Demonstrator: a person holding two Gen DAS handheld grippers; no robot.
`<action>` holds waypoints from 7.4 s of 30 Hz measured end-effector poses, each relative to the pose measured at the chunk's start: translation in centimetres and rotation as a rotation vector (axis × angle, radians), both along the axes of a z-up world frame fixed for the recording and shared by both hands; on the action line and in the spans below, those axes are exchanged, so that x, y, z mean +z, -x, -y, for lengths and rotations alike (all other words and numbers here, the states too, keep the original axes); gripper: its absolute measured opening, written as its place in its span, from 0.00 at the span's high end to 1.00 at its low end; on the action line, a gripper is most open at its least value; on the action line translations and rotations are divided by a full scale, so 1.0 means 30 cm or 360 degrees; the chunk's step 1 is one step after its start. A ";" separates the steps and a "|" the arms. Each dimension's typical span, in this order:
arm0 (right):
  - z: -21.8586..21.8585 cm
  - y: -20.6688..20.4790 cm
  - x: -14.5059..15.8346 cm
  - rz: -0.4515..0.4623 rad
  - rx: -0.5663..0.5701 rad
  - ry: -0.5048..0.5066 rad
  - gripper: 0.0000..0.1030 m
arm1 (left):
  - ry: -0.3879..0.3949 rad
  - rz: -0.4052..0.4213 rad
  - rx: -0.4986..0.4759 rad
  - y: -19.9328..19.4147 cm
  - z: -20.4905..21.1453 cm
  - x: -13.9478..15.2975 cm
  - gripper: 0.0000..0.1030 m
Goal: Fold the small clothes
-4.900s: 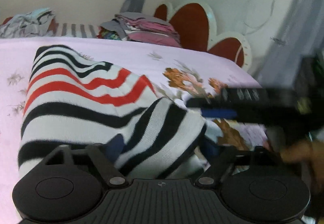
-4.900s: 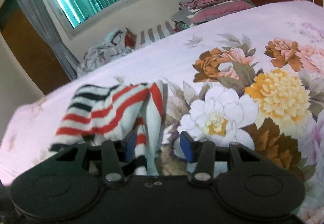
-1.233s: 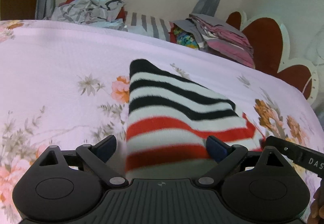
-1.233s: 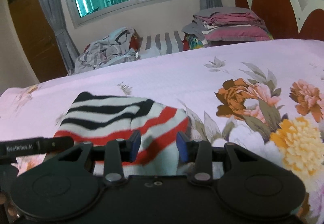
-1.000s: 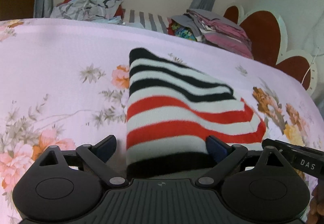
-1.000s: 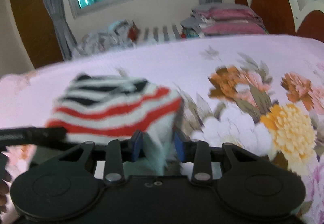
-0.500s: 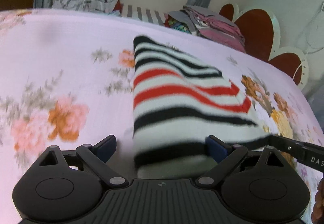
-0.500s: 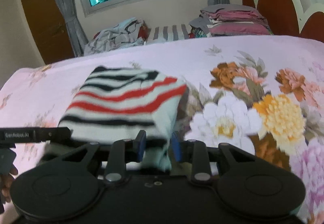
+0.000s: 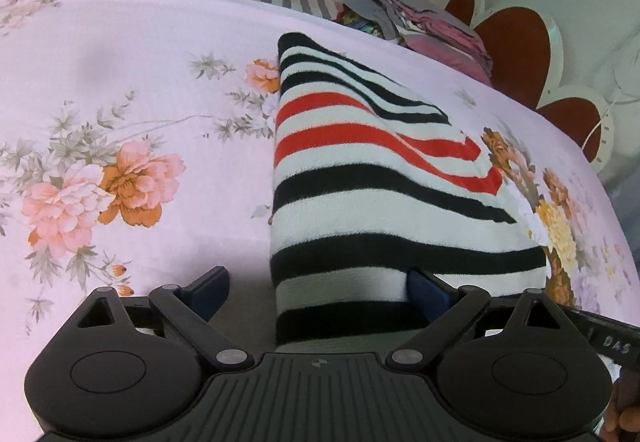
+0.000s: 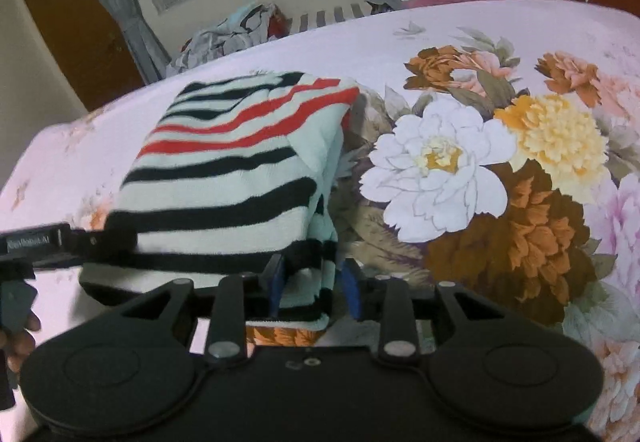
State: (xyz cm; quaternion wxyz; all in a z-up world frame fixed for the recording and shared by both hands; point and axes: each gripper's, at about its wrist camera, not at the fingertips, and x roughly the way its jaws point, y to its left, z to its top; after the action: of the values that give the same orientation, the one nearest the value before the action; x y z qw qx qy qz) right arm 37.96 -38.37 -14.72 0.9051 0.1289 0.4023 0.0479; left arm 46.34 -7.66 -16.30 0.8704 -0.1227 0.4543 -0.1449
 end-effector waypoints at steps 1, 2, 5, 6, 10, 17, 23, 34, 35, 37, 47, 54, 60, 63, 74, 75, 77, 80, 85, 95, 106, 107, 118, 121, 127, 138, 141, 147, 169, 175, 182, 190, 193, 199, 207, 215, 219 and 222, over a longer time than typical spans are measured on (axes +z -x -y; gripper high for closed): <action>0.003 0.000 0.015 0.0021 -0.0009 -0.0007 0.66 | -0.0005 0.0004 -0.0004 -0.004 0.006 0.009 0.08; 0.005 -0.002 0.026 0.0036 -0.0014 -0.0002 0.59 | -0.0012 0.0008 -0.0010 -0.010 0.012 0.018 0.08; 0.008 -0.023 0.052 0.0065 -0.0009 0.0040 0.53 | -0.0020 0.0016 -0.0020 -0.032 0.028 0.042 0.08; 0.009 -0.034 0.057 0.0067 -0.0006 0.0049 0.52 | -0.0010 0.0016 -0.0018 -0.041 0.029 0.049 0.08; 0.011 -0.074 0.070 0.0077 0.0004 0.0060 0.42 | 0.0022 0.0018 -0.0004 -0.085 0.035 0.067 0.08; 0.009 -0.164 0.060 0.0058 0.0026 0.0060 0.35 | 0.0047 -0.0035 0.0040 -0.167 0.042 0.041 0.08; 0.045 -0.283 -0.005 -0.0037 0.0005 -0.0099 0.34 | 0.0111 -0.0088 0.0012 -0.233 0.061 -0.012 0.07; 0.032 -0.397 -0.119 -0.0040 0.0118 -0.0314 0.35 | 0.0186 -0.0074 -0.0127 -0.292 0.099 -0.061 0.05; 0.026 -0.399 -0.120 -0.0029 0.0127 -0.0305 0.36 | 0.0185 -0.0069 -0.0130 -0.292 0.101 -0.060 0.05; 0.023 -0.401 -0.117 -0.0023 0.0125 -0.0321 0.45 | 0.0184 -0.0064 -0.0119 -0.291 0.101 -0.055 0.10; 0.011 -0.406 -0.112 -0.0026 0.0108 -0.0320 0.58 | 0.0125 -0.0024 -0.0105 -0.281 0.104 -0.034 0.24; -0.013 -0.369 -0.039 0.0079 0.0140 -0.0396 0.66 | 0.0089 0.0067 -0.0129 -0.248 0.093 0.025 0.40; -0.084 -0.349 0.045 0.0152 0.0211 -0.0428 0.67 | 0.0091 0.0139 -0.0103 -0.210 0.030 0.092 0.42; -0.152 -0.339 0.078 0.0179 0.0216 -0.0459 0.67 | 0.0103 0.0153 -0.0096 -0.200 -0.051 0.122 0.42; -0.707 -0.317 0.123 0.0242 0.0184 -0.0462 0.67 | 0.0112 0.0250 -0.0128 -0.184 -0.642 0.151 0.42; -0.768 -0.319 0.119 0.0244 0.0177 -0.0470 0.67 | 0.0108 0.0251 -0.0127 -0.188 -0.705 0.150 0.42; -0.889 -0.333 0.106 0.0228 0.0165 -0.0500 0.67 | 0.0088 0.0248 -0.0122 -0.200 -0.833 0.151 0.42; -1.056 -0.361 0.097 0.0221 0.0203 -0.0492 0.67 | 0.0067 0.0240 -0.0101 -0.222 -1.009 0.145 0.42; -1.246 -0.434 0.042 0.0189 0.0236 -0.0510 0.67 | 0.0039 0.0240 -0.0049 -0.260 -1.213 0.100 0.42; -1.360 -0.515 -0.108 0.0008 0.0210 -0.0391 0.63 | 0.0087 0.0196 0.0008 -0.298 -1.377 -0.103 0.30; -1.315 -0.580 -0.050 0.0020 0.0093 -0.0386 0.53 | 0.0085 0.0323 0.0085 -0.268 -1.395 0.003 0.28; -1.320 -0.596 -0.057 0.0011 0.0096 -0.0368 0.59 | 0.0076 0.0325 0.0082 -0.281 -1.386 0.008 0.28; -1.391 -0.657 -0.092 0.0060 0.0123 -0.0059 0.76 | -0.0003 0.0217 0.0119 -0.326 -1.379 -0.083 0.25; -1.367 -0.615 -0.070 0.0057 0.0120 -0.0119 0.73 | -0.0027 0.0243 0.0096 -0.299 -1.378 -0.054 0.25; -1.334 -0.478 -0.030 0.0077 0.0144 -0.0209 0.68 | -0.0023 0.0289 0.0056 -0.224 -1.383 0.007 0.25; -1.313 -0.281 -0.089 -0.0044 0.0063 -0.0398 0.67 | -0.0131 0.0283 0.0012 -0.130 -1.360 -0.022 0.22; -1.326 -0.252 -0.085 -0.0033 0.0055 -0.0390 0.71 | -0.0120 0.0267 0.0016 -0.128 -1.366 -0.019 0.22; -1.318 -0.217 -0.111 -0.0080 0.0023 -0.0365 0.78 | -0.0099 0.0239 -0.0012 -0.119 -1.379 -0.037 0.21; -1.413 -0.167 0.020 0.0121 0.0058 -0.0042 0.71 | -0.0164 0.0191 -0.0035 -0.097 -1.360 0.002 0.18; -1.451 -0.228 0.037 0.0185 0.0061 0.0121 0.71 | -0.0167 0.0296 -0.0048 -0.097 -1.324 0.065 0.10; -1.455 -0.261 -0.057 0.0094 0.0029 0.0186 0.72 | -0.0307 0.0300 -0.0096 -0.129 -1.246 0.021 0.00; -1.441 -0.250 -0.088 0.0072 -0.0024 0.0084 0.71 | -0.0312 0.0277 -0.0087 -0.127 -1.255 0.032 0.00; -1.437 -0.249 -0.099 0.0064 -0.0031 0.0053 0.71 | -0.0377 0.0118 0.0014 -0.152 -1.251 0.014 0.00; -1.441 -0.256 -0.113 0.0050 -0.0037 0.0018 0.71 | -0.0298 0.0013 0.0129 -0.148 -1.280 -0.002 0.00; -1.455 -0.260 -0.104 0.0063 -0.0007 0.0125 0.62 | -0.0568 0.0161 0.0157 -0.075 -1.227 0.058 0.00; -1.420 -0.148 -0.019 0.0107 0.0038 0.0140 0.45 | -0.0611 0.0113 0.0176 0.033 -1.213 0.127 0.00; -1.395 -0.012 0.043 0.0148 0.0114 0.0145 0.38 | -0.0608 0.0176 0.0187 0.168 -1.214 0.211 0.00; -1.365 0.093 0.087 0.0147 0.0176 0.0099 0.30 | -0.0579 0.0197 0.0235 0.280 -1.224 0.264 0.00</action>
State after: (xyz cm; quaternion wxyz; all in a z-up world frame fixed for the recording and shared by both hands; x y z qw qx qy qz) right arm 35.17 2.57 -12.11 0.9223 0.0759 0.3678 0.0913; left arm 37.93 29.07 -8.39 0.9127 0.0127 0.4085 -0.0036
